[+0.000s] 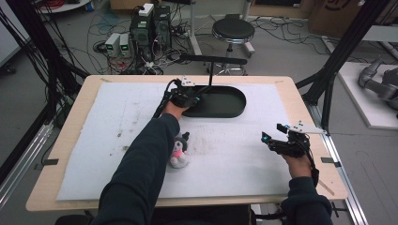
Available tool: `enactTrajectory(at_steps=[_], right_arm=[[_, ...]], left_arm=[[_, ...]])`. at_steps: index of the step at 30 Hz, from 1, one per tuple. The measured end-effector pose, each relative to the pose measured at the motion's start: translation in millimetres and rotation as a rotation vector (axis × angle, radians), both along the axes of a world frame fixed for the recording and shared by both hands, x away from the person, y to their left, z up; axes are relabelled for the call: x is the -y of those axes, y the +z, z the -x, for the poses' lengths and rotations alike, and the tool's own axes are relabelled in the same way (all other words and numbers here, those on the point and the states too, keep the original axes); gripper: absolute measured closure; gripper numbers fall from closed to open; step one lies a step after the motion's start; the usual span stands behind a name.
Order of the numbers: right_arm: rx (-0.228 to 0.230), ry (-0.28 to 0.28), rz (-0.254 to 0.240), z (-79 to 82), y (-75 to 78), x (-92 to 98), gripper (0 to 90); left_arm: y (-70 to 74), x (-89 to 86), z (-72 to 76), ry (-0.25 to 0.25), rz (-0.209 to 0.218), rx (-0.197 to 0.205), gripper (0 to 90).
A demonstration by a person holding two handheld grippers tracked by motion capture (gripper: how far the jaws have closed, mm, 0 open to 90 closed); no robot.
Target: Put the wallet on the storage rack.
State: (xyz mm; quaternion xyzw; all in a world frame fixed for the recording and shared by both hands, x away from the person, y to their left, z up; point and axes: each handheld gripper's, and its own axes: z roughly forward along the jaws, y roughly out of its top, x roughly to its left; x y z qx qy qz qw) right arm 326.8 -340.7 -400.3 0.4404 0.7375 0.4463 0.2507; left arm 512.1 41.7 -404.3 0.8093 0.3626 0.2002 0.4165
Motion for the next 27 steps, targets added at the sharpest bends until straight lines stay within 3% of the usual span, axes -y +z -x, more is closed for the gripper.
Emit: enactTrajectory(at_steps=[1, 2, 5, 9, 13, 21, 27], right_arm=[[0.002, 0.0, 0.001, 0.0, 0.1, 0.0, 24.9], [0.003, 0.002, 0.001, 0.0, 0.3, -0.2, 24.9], [0.007, 0.008, 0.005, -0.5, 0.0, -1.1, 24.9], [0.004, 0.02, 0.011, -1.5, -0.7, -4.6, 24.9], [0.008, 0.031, 0.018, -1.4, -0.2, -8.0, 24.9], [0.009, 0.04, 0.048, -6.4, -0.7, -15.3, 24.8], [0.01, 0.039, 0.053, -5.7, 0.0, -16.9, 24.8]], left_arm=[[-0.3, -1.7, -0.5, 0.014, 0.013, -0.029, 45.1], [0.6, -4.0, 0.9, 0.018, 0.028, -0.029, 42.5], [9.2, -14.1, 8.6, 0.03, 0.084, -0.003, 41.4], [25.0, -34.3, 21.2, 0.068, 0.152, 0.036, 31.2], [35.5, -59.1, 39.3, 0.093, 0.224, 0.066, 27.2], [38.8, -111.4, 84.7, 0.129, 0.301, 0.14, 21.4], [36.0, -134.1, 106.8, 0.151, 0.297, 0.173, 21.4]])
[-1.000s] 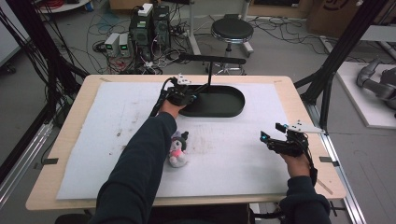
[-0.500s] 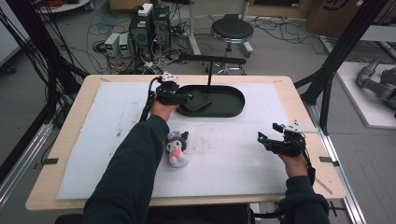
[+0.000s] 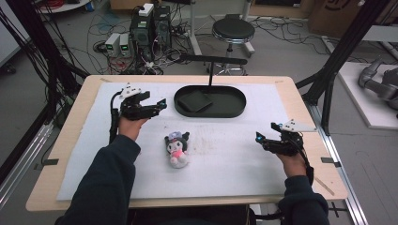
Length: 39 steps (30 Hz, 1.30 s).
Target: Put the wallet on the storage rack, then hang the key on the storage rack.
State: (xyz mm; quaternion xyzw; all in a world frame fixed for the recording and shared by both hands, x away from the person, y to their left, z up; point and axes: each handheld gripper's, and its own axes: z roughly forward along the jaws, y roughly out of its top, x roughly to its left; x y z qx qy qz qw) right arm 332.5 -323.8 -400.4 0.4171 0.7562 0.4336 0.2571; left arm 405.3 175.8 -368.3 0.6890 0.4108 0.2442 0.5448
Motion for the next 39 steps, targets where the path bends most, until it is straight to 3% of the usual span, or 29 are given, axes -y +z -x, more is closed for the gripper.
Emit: enactTrajectory(at_steps=[4, 9, 13, 19, 29, 33, 36, 39], right_arm=[[0.005, 0.002, -0.002, 0.3, 1.3, -1.7, 24.8], [0.003, 0.002, 0.003, -0.3, 1.2, -1.9, 24.8], [0.0, -0.002, -0.002, -1.3, 0.8, -1.2, 24.8], [-0.004, 0.001, 0.004, 0.1, 0.1, -1.7, 24.8], [0.003, 0.021, 0.022, 1.1, 0.7, -8.6, 24.8], [0.006, 0.025, 0.028, -0.4, 0.7, -10.5, 24.8], [0.004, 0.026, 0.032, -1.5, 0.4, -10.0, 24.8], [-0.001, 0.022, 0.031, -1.8, 0.2, -9.4, 24.9]], left_arm=[[0.6, -10.4, 13.0, 0.022, 0.004, 0.012, 21.4], [-1.0, -10.3, 28.6, 0.027, -0.019, -0.01, 21.4], [-6.0, -5.7, 37.9, 0.016, -0.033, -0.069, 21.4], [-20.2, 5.3, 53.0, 0.015, -0.018, -0.209, 22.8], [-37.2, 32.1, 77.6, -0.053, -0.038, -0.287, 22.8], [-42.7, 49.2, 79.0, -0.111, -0.065, -0.336, 22.9], [-50.3, 62.6, 76.3, -0.116, -0.109, -0.358, 23.0], [-58.1, 71.8, 72.4, -0.142, -0.127, -0.378, 22.9]])
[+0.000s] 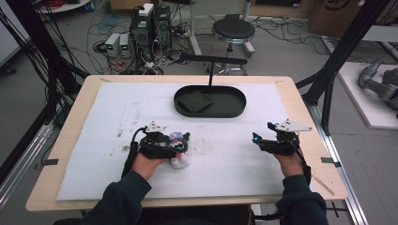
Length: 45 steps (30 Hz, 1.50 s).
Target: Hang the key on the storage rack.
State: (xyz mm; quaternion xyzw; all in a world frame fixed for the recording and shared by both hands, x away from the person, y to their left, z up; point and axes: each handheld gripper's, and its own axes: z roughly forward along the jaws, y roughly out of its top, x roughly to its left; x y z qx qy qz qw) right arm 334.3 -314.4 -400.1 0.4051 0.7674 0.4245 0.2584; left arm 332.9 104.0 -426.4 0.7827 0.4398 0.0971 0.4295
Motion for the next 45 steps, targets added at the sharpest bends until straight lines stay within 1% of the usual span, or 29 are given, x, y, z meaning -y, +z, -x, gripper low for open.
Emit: enactTrajectory(at_steps=[2, 6, 8, 10, 11, 12, 13, 14, 15, 16, 17, 19, 20, 22, 23, 24, 25, 27, 29, 30, 31, 32, 33, 34, 37, 39, 41, 43, 45], right_arm=[[-0.001, -0.001, -0.001, 0.1, 0.1, 0.1, 24.9], [-0.001, 0.0, -0.004, 0.3, 0.3, 0.4, 24.9], [0.004, -0.003, -0.003, 0.6, 0.4, 0.7, 24.9], [0.003, 0.0, -0.004, 0.8, 0.6, 1.0, 24.9], [0.003, 0.0, -0.003, 0.8, 0.7, 1.2, 24.9], [0.003, -0.001, -0.004, 0.8, 0.7, 1.2, 24.9], [0.003, -0.001, -0.006, 0.8, 0.7, 1.1, 24.9], [0.003, -0.001, -0.006, 0.8, 0.7, 1.0, 24.9], [0.002, -0.003, -0.003, 0.8, 0.7, 0.9, 24.9], [0.0, -0.003, -0.006, 0.7, 0.5, 0.4, 24.9], [0.0, -0.001, -0.006, 0.5, 0.3, 0.2, 24.9], [0.0, -0.001, -0.003, 0.1, 0.1, 0.1, 24.9], [-0.002, -0.002, -0.002, 0.2, 0.1, 0.2, 24.9], [-0.005, -0.005, -0.001, 0.3, 0.1, 0.4, 24.9], [-0.006, -0.006, 0.0, 0.4, 0.1, 0.7, 24.9], [-0.004, -0.006, -0.002, 0.1, 0.1, 0.8, 24.9], [-0.005, -0.007, -0.004, 0.0, -0.1, 0.9, 24.9], [-0.006, -0.008, -0.002, -0.1, -0.2, 1.0, 24.9], [-0.009, -0.007, 0.002, 0.1, -0.3, 0.8, 24.9], [-0.009, -0.007, 0.002, 0.2, -0.3, 0.7, 24.9], [-0.009, -0.009, 0.002, 0.3, -0.3, 0.5, 24.9], [-0.007, -0.008, 0.003, 0.1, -0.4, 0.5, 25.0], [-0.007, -0.009, 0.005, -0.1, -0.5, 0.4, 25.0], [-0.01, -0.006, 0.007, -0.3, -0.7, 0.3, 25.0], [-0.011, -0.009, 0.006, 0.4, -0.5, -0.3, 25.1], [-0.006, -0.007, 0.009, 0.6, -0.4, 0.1, 25.2], [-0.007, -0.006, 0.007, 0.6, -0.2, 1.0, 25.3], [-0.006, -0.01, 0.002, 0.5, -0.1, 1.9, 25.3], [-0.007, -0.011, 0.002, 0.5, -0.3, 2.4, 25.3]], left_arm=[[-2.2, 2.5, -2.4, -0.002, 0.01, -0.001, 22.7], [-0.2, 1.7, -6.7, -0.07, -0.003, -0.007, 38.3], [2.3, -3.6, -10.3, -0.1, 0.007, -0.019, 42.9], [6.3, -11.4, -14.6, -0.144, 0.003, -0.005, 44.7], [9.1, -16.8, -17.6, -0.176, 0.007, 0.008, 44.8], [10.9, -22.6, -21.1, -0.218, 0.026, 0.022, 44.8], [12.8, -28.8, -25.3, -0.256, 0.027, 0.021, 44.6], [14.8, -33.8, -28.7, -0.305, 0.018, 0.027, 44.5], [16.3, -38.1, -31.3, -0.348, 0.006, 0.045, 44.5], [17.5, -41.5, -33.9, -0.369, -0.001, 0.043, 44.4], [18.6, -46.7, -37.9, -0.401, 0.006, 0.037, 44.4], [19.0, -53.3, -42.3, -0.433, 0.003, 0.055, 44.0], [17.9, -54.8, -44.1, -0.419, 0.013, 0.039, 43.0], [14.9, -53.5, -45.4, -0.383, 0.011, -0.027, 38.2], [14.0, -51.7, -44.3, -0.371, -0.005, -0.036, 36.7], [13.3, -48.8, -41.8, -0.356, -0.012, -0.027, 37.8], [13.8, -46.6, -39.4, -0.33, -0.023, -0.017, 35.3], [18.0, -42.5, -32.8, -0.231, -0.042, 0.006, 29.9], [24.3, -38.9, -23.3, -0.1, -0.061, 0.035, 29.8], [28.1, -35.5, -13.8, 0.007, -0.067, 0.05, 29.8], [29.7, -32.4, -6.8, 0.073, -0.072, 0.056, 29.8], [30.3, -28.1, -0.5, 0.121, -0.093, 0.066, 29.8], [29.9, -23.8, 4.4, 0.141, -0.119, 0.082, 29.7], [28.7, -20.1, 7.4, 0.145, -0.128, 0.089, 29.1], [19.2, -11.5, 7.5, 0.15, -0.153, 0.06, 29.1], [12.3, -9.3, 4.6, 0.151, -0.131, 0.035, 27.4], [9.0, -8.5, 2.1, 0.15, -0.105, 0.012, 26.7], [7.2, -6.6, 0.6, 0.121, -0.101, -0.005, 25.5], [7.3, -7.6, -1.9, 0.052, -0.099, -0.018, 33.7]])
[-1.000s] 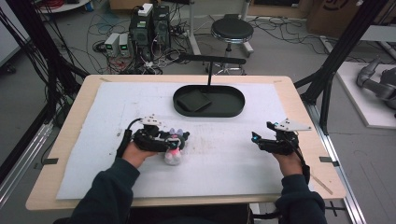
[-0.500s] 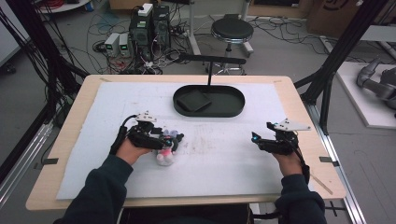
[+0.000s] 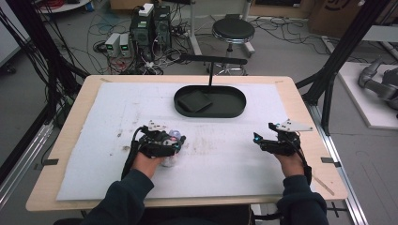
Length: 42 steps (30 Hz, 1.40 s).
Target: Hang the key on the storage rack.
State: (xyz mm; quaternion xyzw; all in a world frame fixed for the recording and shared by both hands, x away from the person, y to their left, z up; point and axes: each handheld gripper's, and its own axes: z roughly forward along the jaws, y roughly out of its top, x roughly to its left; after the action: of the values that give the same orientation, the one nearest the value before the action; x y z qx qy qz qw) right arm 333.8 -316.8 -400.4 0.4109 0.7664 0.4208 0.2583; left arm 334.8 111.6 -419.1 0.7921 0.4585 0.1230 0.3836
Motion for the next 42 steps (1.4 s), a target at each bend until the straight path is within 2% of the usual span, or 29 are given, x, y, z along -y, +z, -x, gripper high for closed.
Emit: enactTrajectory(at_steps=[1, 4, 6, 7, 8, 9, 11, 13, 15, 18, 19, 22, 24, 25, 26, 29, 31, 36, 39, 42], right_arm=[[0.0, 0.001, 0.001, 0.0, -0.2, 0.2, 25.3], [-0.001, 0.002, 0.001, 0.3, -0.1, 0.4, 25.3], [0.002, 0.003, 0.002, 0.5, 0.0, 0.3, 25.4], [0.002, 0.004, 0.004, 0.4, 0.0, 0.3, 25.4], [0.003, 0.002, 0.003, 0.4, -0.1, 0.0, 25.4], [0.002, 0.003, 0.005, 0.4, -0.1, -0.2, 25.4], [0.003, 0.001, 0.006, 0.3, -0.2, -0.4, 25.4], [-0.002, 0.001, 0.005, 0.0, -0.5, -0.5, 25.4], [0.0, 0.002, 0.007, -0.1, -0.7, -1.0, 25.4], [0.0, 0.008, 0.012, 0.2, -0.7, -1.8, 25.5], [-0.001, 0.007, 0.01, 0.4, -0.6, -2.0, 25.5], [-0.001, 0.005, 0.006, 1.2, -0.1, -1.0, 25.6], [0.001, 0.002, 0.003, 1.0, -0.1, -0.1, 25.6], [0.0, 0.003, 0.001, 0.9, -0.1, 0.2, 25.6], [0.002, 0.003, 0.001, 0.4, -0.4, 0.2, 25.6], [0.0, 0.003, 0.001, 0.4, -0.5, -0.3, 25.6], [-0.002, 0.005, 0.003, 0.2, -0.6, -0.1, 25.6], [0.001, 0.005, 0.009, 0.2, -0.7, -0.8, 25.6], [0.001, 0.006, 0.005, 0.3, -0.5, -0.5, 25.6], [0.003, 0.003, 0.002, 0.2, -0.3, -0.1, 25.6]], left_arm=[[1.0, -2.3, -1.9, -0.016, 0.008, -0.01, 37.2], [3.4, -16.0, -12.4, -0.116, 0.05, -0.057, 43.4], [1.7, -24.9, -18.9, -0.208, 0.085, -0.085, 44.0], [0.9, -27.7, -20.5, -0.237, 0.095, -0.096, 43.2], [1.7, -31.1, -20.9, -0.233, 0.093, -0.089, 41.7], [3.8, -31.7, -18.9, -0.189, 0.076, -0.074, 38.6], [8.5, -27.6, -10.8, -0.104, 0.041, -0.006, 30.6], [13.4, -21.3, 0.2, -0.083, 0.009, 0.069, 20.7], [14.2, -12.4, 10.5, -0.066, -0.047, 0.122, 20.7], [7.5, -3.7, 16.4, -0.008, -0.121, 0.13, 20.7], [4.5, -2.9, 17.1, 0.03, -0.143, 0.131, 20.7], [-3.3, -5.3, 15.2, 0.074, -0.158, 0.107, 20.7], [-8.9, -8.4, 12.7, 0.08, -0.148, 0.066, 20.8], [-13.7, -11.6, 10.3, 0.068, -0.11, 0.028, 22.2], [-16.0, -14.4, 9.4, 0.059, -0.097, 0.021, 27.2], [-13.4, -21.6, 6.9, 0.039, -0.056, 0.013, 33.3], [-7.1, -24.6, 6.2, 0.027, -0.048, 0.043, 35.1], [20.2, -34.3, -4.9, -0.007, 0.01, 0.096, 36.4], [43.2, -40.4, -16.5, -0.014, 0.062, 0.125, 36.5], [62.6, -44.5, -28.2, -0.022, 0.085, 0.155, 36.5]])
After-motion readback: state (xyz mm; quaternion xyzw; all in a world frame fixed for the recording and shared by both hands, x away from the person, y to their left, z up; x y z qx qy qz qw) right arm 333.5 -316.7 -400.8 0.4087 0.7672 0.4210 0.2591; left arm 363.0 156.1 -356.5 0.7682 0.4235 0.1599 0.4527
